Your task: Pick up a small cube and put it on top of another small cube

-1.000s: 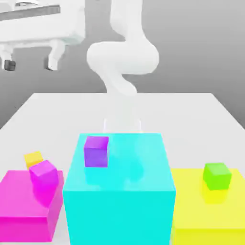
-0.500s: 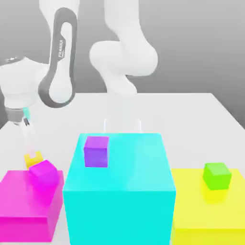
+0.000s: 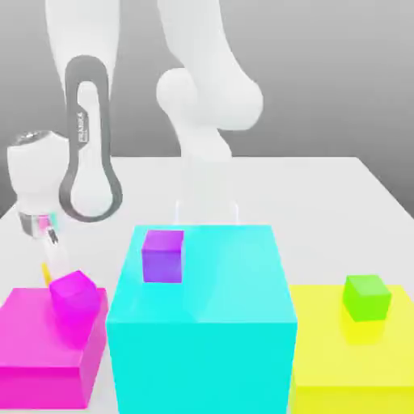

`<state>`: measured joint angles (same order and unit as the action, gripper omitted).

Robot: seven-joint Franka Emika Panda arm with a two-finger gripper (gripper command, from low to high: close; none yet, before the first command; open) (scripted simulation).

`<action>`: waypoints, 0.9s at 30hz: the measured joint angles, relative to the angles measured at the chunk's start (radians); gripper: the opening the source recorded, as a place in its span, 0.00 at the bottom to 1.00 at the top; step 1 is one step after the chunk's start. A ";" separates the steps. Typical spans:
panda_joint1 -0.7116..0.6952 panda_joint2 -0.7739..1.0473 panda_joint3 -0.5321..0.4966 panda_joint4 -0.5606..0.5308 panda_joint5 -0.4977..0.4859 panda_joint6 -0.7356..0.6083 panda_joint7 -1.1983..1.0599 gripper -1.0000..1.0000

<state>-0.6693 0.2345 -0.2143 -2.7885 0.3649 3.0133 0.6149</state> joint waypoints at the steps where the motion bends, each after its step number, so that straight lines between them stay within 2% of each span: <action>1: 0.023 -0.024 -0.032 -0.006 -0.038 -0.017 0.029 0.00; 6: 0.077 -0.153 -0.140 -0.035 -0.258 -0.109 0.191 0.00; 8: 0.068 -0.203 -0.151 -0.046 -0.327 -0.147 0.242 0.00; 10: 0.080 -0.210 -0.137 -0.013 -0.369 -0.181 0.254 0.00; 27: 0.389 -0.171 0.074 0.549 -0.055 -0.811 -0.169 0.00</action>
<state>-0.2802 0.0637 -0.1400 -2.2400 0.3095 2.2023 0.4454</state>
